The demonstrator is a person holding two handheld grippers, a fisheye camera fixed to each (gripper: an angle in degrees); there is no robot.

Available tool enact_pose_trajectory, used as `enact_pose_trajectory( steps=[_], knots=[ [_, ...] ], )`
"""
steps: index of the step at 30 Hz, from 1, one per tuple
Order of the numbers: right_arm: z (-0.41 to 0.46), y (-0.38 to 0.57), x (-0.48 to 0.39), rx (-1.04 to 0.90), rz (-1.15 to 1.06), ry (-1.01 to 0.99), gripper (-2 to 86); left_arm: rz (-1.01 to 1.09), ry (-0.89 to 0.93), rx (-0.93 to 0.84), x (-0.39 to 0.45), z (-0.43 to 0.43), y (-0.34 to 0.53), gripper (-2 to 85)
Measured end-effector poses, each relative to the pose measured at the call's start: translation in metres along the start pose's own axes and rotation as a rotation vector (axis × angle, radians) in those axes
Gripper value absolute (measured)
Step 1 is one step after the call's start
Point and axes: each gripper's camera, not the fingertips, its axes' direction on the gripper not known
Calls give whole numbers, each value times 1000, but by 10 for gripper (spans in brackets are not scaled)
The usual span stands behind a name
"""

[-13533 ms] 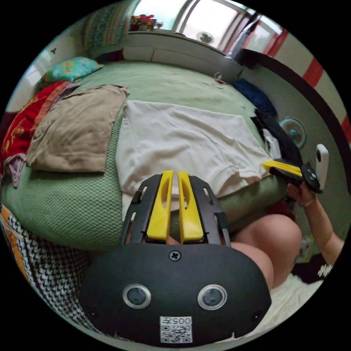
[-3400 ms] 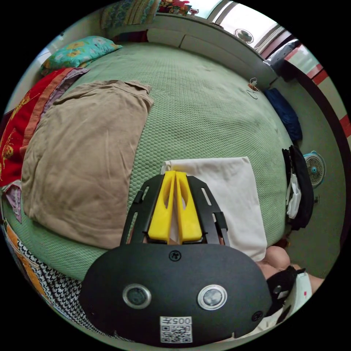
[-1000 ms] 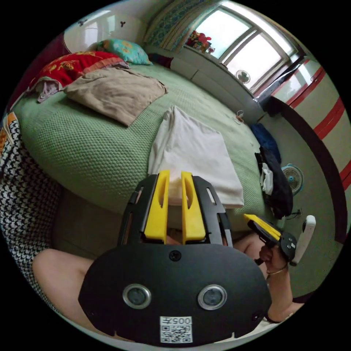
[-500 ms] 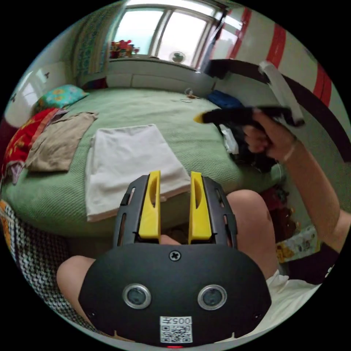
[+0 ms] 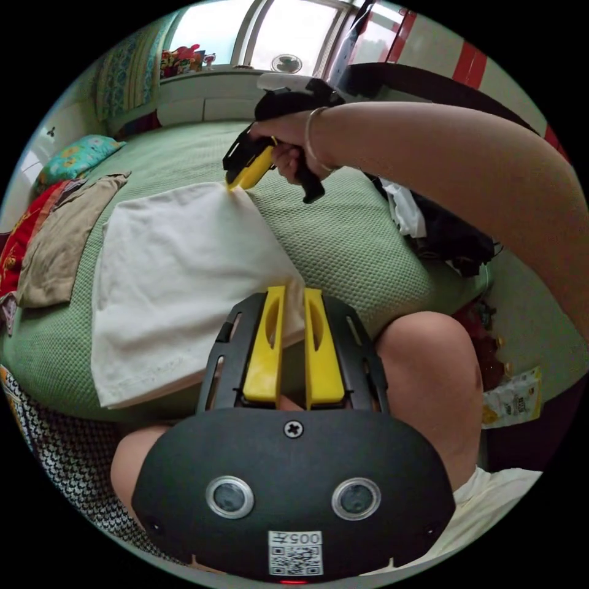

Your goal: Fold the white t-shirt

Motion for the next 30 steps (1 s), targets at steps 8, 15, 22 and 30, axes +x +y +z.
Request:
enact_pose_trajectory(
  steps=[8,15,22,30],
  knots=[
    [-9,-31,5,117,19,40,18,-37,57,32,-12,6,-20,24],
    [-1,-39,14,206,136,275,27,-139,68,40,-36,-5,-25,67],
    [-2,-49,-56,260,-55,274,50,-413,-82,85,-124,-38,-10,84],
    [37,-98,-169,211,-203,218,78,-449,-167,26,-160,-31,-37,79]
  ],
)
